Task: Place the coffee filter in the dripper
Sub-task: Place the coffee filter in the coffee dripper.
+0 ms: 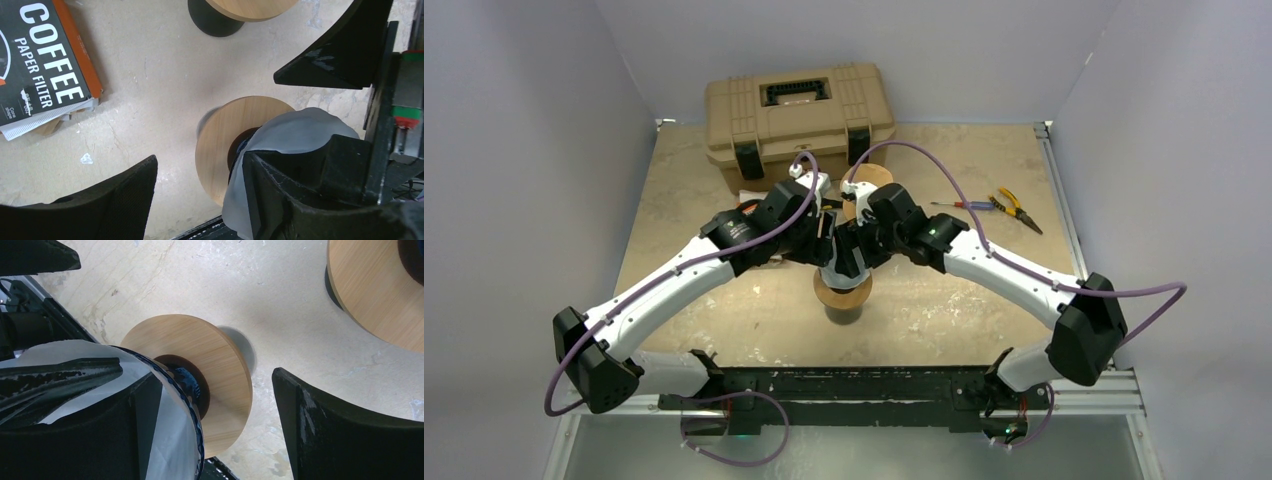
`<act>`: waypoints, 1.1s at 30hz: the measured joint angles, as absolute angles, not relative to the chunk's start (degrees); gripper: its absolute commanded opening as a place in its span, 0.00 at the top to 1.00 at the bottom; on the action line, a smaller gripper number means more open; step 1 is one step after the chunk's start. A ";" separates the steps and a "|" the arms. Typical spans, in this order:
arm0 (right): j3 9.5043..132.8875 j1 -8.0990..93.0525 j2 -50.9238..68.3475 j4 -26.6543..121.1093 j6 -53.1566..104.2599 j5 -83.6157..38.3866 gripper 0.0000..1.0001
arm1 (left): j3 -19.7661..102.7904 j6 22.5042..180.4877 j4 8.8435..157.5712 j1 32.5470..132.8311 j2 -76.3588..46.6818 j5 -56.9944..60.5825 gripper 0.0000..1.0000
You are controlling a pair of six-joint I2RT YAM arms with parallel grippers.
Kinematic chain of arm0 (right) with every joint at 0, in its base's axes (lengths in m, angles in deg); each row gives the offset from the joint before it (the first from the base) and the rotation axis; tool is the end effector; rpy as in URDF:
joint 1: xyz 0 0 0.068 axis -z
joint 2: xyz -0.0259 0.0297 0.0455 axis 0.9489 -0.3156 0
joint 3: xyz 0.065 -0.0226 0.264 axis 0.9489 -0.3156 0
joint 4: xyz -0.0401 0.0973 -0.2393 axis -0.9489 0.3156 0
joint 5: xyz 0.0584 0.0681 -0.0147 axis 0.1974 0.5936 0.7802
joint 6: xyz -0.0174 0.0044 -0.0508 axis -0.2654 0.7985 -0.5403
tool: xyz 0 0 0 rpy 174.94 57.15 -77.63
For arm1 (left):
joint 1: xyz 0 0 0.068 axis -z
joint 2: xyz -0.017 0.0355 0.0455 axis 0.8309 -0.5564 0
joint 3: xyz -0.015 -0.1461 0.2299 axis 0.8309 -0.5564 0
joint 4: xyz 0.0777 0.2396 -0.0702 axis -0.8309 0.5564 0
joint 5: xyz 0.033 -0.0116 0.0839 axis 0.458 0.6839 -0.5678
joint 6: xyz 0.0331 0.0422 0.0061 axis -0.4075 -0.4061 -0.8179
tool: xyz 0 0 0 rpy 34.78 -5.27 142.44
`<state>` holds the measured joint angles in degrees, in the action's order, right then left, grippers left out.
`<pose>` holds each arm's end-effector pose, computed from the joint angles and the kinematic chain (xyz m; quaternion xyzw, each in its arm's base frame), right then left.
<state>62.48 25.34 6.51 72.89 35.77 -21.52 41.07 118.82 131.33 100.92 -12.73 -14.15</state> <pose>0.2184 0.2360 0.2904 -0.2600 0.8758 0.2696 0.3044 0.1911 -0.1827 0.3388 0.1040 0.9247 -0.1663 0.3263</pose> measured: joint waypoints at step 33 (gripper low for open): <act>60.75 23.51 7.01 73.31 33.98 -26.09 0.20 | 40.21 118.82 132.21 100.81 -12.99 -14.17 0.37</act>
<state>60.75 23.51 7.01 73.31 33.98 -26.09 40.21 118.82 132.21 100.81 -12.99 -14.17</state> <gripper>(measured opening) 0.827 0.628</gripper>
